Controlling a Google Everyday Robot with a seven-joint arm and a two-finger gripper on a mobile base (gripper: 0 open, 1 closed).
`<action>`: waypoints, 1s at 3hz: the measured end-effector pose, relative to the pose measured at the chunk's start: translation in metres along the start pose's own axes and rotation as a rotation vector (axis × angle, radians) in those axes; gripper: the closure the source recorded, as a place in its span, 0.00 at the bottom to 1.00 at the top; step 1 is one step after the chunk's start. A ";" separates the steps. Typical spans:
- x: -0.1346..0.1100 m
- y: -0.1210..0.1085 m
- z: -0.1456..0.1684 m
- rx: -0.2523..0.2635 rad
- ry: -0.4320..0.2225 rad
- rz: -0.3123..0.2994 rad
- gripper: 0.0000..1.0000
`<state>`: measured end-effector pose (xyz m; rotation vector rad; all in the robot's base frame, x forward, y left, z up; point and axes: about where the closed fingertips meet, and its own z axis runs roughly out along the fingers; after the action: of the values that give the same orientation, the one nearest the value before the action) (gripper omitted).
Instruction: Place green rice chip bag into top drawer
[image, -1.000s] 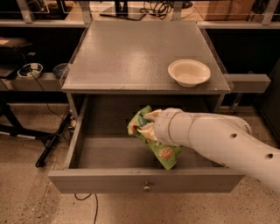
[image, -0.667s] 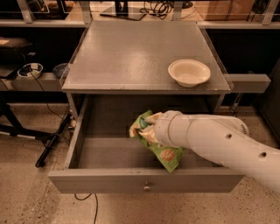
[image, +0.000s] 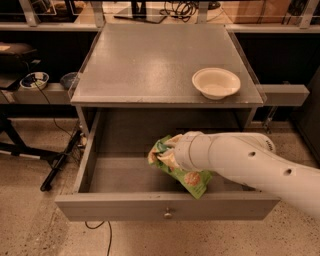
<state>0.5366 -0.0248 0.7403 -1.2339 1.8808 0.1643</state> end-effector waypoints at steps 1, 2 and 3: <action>0.009 0.006 0.008 -0.062 0.006 0.023 1.00; 0.011 0.009 0.009 -0.074 0.012 0.022 0.81; 0.011 0.009 0.009 -0.074 0.012 0.021 0.58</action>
Offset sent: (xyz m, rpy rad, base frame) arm -0.0012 0.0015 -0.0119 0.0158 0.0508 0.0245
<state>0.5333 -0.0231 0.7239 -1.2672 1.9136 0.2405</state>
